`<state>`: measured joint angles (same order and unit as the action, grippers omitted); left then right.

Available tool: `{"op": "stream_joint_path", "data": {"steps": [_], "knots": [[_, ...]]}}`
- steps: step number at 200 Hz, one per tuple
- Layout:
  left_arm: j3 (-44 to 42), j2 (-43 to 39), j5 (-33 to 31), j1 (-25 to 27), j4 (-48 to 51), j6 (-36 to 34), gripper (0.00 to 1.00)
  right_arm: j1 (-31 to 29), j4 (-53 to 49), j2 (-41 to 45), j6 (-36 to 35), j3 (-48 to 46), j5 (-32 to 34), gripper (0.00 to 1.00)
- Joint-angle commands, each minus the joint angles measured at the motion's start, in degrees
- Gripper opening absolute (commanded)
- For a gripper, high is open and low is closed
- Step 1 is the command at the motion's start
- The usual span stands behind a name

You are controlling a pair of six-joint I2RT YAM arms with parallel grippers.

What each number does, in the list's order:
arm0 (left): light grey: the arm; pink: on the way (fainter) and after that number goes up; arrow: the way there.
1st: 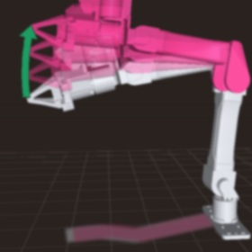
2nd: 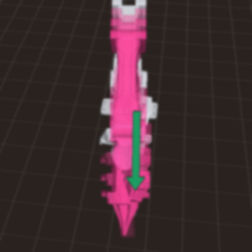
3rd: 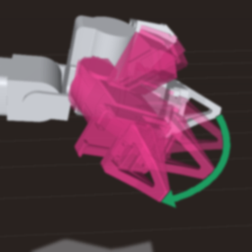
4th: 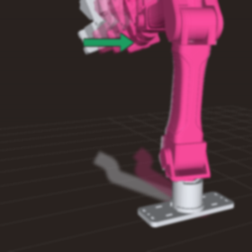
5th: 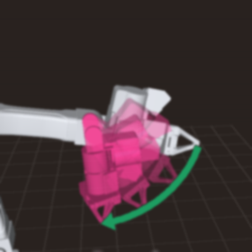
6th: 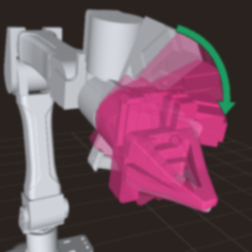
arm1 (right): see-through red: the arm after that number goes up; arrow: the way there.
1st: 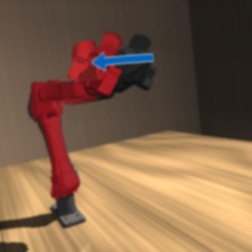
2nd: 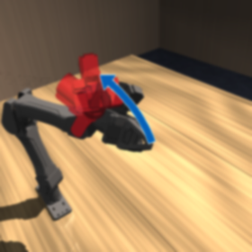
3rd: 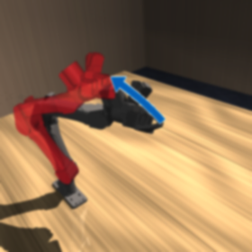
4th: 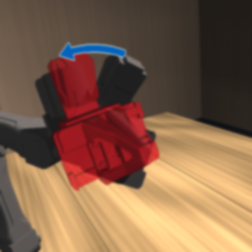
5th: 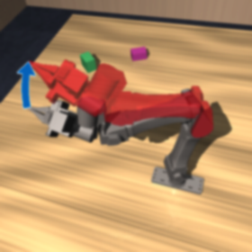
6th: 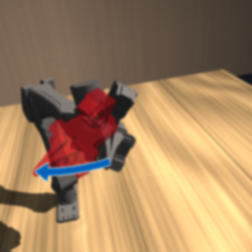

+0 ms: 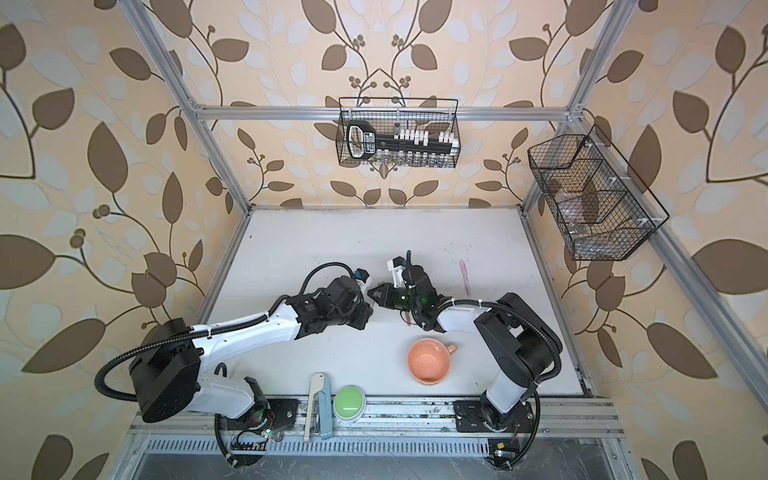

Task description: Insert the pens into the pen caps

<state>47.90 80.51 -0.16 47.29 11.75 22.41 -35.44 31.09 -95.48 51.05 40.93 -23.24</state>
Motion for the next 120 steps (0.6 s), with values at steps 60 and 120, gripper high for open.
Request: {"op": "stream_joint_path", "data": {"steps": [60,120], "knots": [[-5.18,-11.89,7.58,-3.34,-6.42,2.23,0.66,4.18,-2.7,5.64,-3.38,1.55,-7.86,0.0],[-8.99,-14.36,23.89,-8.04,-13.59,3.99,0.67,5.14,-1.23,9.52,-4.21,1.1,-14.59,0.0]]}}
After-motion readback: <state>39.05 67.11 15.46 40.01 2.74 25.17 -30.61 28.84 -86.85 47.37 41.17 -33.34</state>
